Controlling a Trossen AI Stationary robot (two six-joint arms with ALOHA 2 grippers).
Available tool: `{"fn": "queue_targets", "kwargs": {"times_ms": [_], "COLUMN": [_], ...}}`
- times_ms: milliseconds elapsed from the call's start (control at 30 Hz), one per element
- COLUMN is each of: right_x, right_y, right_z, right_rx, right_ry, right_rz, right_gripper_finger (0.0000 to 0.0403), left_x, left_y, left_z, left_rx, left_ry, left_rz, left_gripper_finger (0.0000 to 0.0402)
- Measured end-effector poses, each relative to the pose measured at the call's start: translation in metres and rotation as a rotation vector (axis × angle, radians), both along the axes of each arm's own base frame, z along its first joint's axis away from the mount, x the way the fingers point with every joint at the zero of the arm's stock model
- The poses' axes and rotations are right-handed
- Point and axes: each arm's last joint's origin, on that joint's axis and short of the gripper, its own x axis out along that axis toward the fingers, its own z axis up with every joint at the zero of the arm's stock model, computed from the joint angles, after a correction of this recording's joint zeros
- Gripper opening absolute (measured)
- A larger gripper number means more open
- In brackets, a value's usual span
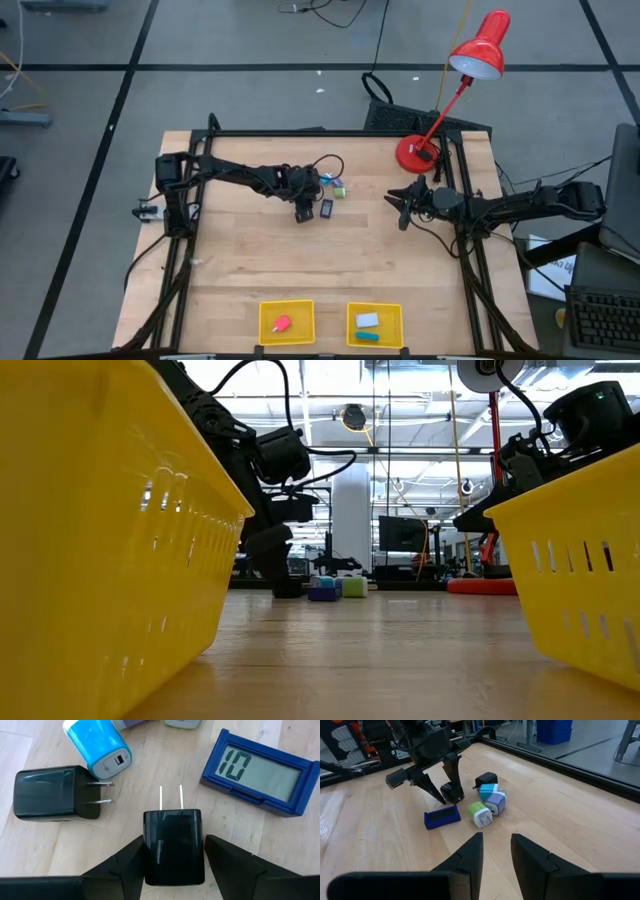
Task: Pick & Place Office items
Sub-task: Put the bottom black adapter into the left yellow bin
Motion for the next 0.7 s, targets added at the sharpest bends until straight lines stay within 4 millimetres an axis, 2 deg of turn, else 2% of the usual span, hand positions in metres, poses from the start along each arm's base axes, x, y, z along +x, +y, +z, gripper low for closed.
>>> {"fn": "queue_targets", "kwargs": {"times_ms": [300, 467, 600, 700], "right_x": [0.0, 0.0, 0.0, 0.0], "right_y": [0.0, 0.0, 0.0, 0.0], "right_z": [-0.002, -0.002, -0.002, -0.001], "right_rx": [0.002, 0.001, 0.002, 0.001], "right_ry": [0.018, 0.017, 0.017, 0.016], "right_rz": [0.0, 0.0, 0.0, 0.0], "right_gripper_finger": [0.0089, 0.0089, 0.0089, 0.0089], "left_x": [0.0, 0.001, 0.0, 0.0], "left_y": [0.0, 0.0, -0.005, -0.013], "left_z": [0.0, 0.0, 0.008, 0.027], "left_rx": [-0.001, 0.002, 0.01, 0.029], "left_ry": [-0.002, -0.011, -0.027, -0.082], "left_rz": [0.0, 0.001, -0.012, -0.047], "left_gripper_finger": [0.0159, 0.0165, 0.0174, 0.0158]}}
